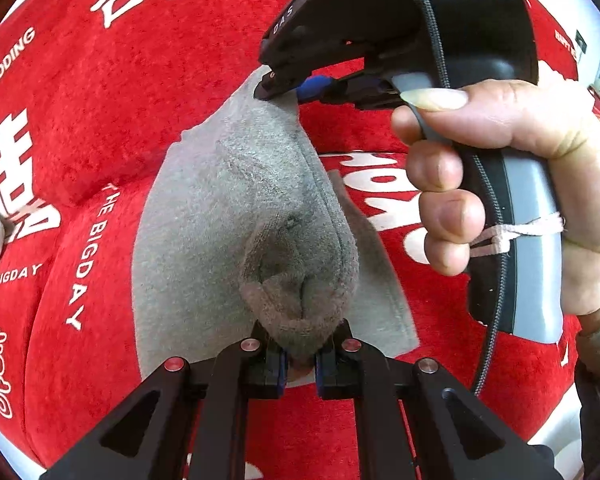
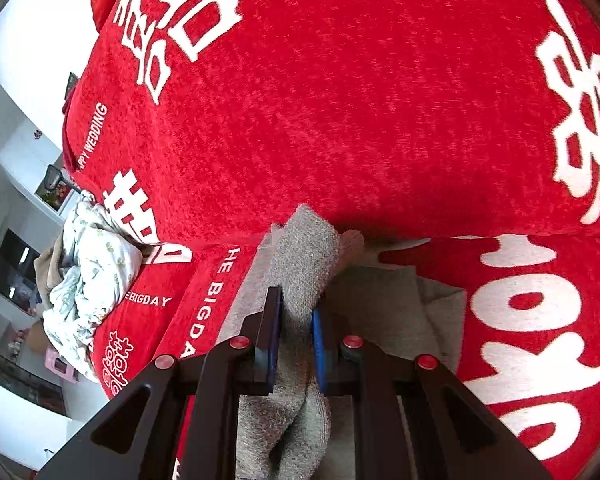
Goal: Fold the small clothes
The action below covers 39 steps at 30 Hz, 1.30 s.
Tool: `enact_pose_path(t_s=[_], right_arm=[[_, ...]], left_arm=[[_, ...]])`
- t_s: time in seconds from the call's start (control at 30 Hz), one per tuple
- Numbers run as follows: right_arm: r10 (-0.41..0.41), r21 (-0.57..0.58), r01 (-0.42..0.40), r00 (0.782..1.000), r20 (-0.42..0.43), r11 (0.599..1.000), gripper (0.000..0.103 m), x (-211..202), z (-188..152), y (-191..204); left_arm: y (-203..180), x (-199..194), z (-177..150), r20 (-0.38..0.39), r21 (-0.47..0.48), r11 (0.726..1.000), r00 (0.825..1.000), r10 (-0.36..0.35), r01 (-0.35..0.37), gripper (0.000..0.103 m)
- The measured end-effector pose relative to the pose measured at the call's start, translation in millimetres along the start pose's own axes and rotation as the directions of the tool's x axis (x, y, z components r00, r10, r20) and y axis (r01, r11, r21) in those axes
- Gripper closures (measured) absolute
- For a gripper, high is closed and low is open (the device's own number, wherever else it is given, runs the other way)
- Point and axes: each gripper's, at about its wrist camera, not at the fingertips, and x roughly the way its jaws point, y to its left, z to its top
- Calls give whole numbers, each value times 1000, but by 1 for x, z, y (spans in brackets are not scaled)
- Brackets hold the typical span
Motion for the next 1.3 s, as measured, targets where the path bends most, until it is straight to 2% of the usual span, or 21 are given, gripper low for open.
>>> enact_pose_path(t_s=[0.3, 0.7, 1.1, 1.3], right_arm=[[-11, 36, 11, 1000, -10, 999, 87, -3, -5, -36], [8, 135, 0, 998, -56, 991, 87, 25, -27, -90], [10, 162, 2, 997, -74, 987, 87, 40, -33, -109], [-48, 150, 61, 995, -91, 987, 88, 48, -38, -115]], left_arm=[[-31, 20, 2, -38, 68, 998, 999, 14, -11, 93], [-56, 52, -7, -101, 157, 984, 990, 98, -82, 93], [-71, 69, -14, -115, 222, 966, 980, 164, -135, 93], [-69, 74, -13, -121, 216, 967, 979, 163, -134, 92]])
